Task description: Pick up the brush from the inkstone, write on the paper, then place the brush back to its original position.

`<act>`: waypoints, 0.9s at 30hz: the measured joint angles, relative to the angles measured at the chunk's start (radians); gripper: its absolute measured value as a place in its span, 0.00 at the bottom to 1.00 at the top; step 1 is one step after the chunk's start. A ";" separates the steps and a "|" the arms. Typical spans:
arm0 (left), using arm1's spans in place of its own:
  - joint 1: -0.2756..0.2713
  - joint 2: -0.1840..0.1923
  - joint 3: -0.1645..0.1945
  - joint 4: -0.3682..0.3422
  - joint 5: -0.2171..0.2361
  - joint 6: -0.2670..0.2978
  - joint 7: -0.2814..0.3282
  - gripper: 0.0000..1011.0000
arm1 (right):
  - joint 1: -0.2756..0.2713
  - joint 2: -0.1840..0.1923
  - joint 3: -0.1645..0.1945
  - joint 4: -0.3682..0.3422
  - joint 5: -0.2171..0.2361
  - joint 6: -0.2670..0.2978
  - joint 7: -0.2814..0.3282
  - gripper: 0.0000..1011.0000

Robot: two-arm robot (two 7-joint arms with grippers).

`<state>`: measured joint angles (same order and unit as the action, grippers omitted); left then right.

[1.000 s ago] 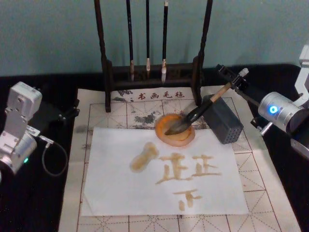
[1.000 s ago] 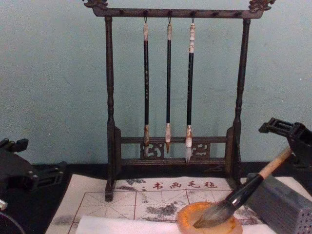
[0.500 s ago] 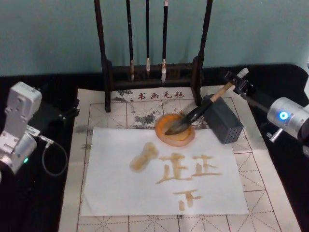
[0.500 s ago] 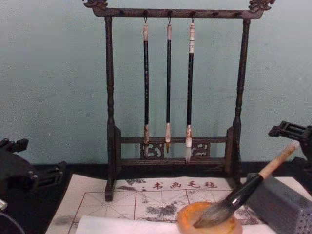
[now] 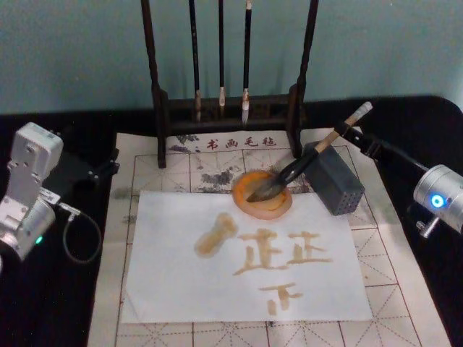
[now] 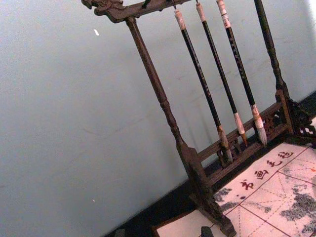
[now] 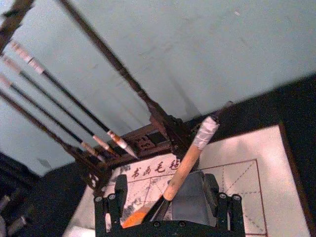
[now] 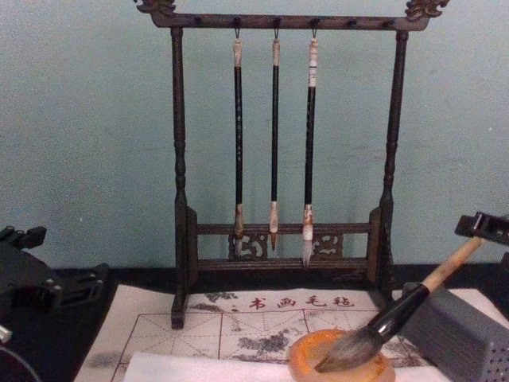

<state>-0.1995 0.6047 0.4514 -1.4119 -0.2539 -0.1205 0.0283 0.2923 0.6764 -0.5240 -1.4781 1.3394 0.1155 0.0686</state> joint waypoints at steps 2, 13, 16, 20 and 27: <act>0.000 0.000 0.000 0.000 0.000 0.000 0.000 0.99 | -0.009 0.012 -0.012 -0.013 -0.066 -0.033 0.012 0.99; 0.000 0.000 0.000 0.000 0.000 0.000 0.000 0.99 | -0.029 0.060 -0.079 -0.031 -0.350 -0.161 0.053 0.99; 0.000 0.000 0.000 0.000 0.000 0.000 0.000 0.99 | -0.033 0.070 -0.096 -0.030 -0.431 -0.197 0.060 0.99; 0.000 0.000 0.000 0.000 0.000 0.000 0.000 0.99 | -0.033 0.071 -0.108 -0.021 -0.497 -0.224 0.060 0.99; 0.000 0.000 0.000 0.000 0.000 0.000 0.000 0.99 | -0.031 0.067 -0.122 -0.003 -0.574 -0.239 0.062 0.99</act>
<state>-0.1995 0.6047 0.4514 -1.4119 -0.2539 -0.1205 0.0283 0.2613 0.7435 -0.6465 -1.4810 0.7652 -0.1234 0.1309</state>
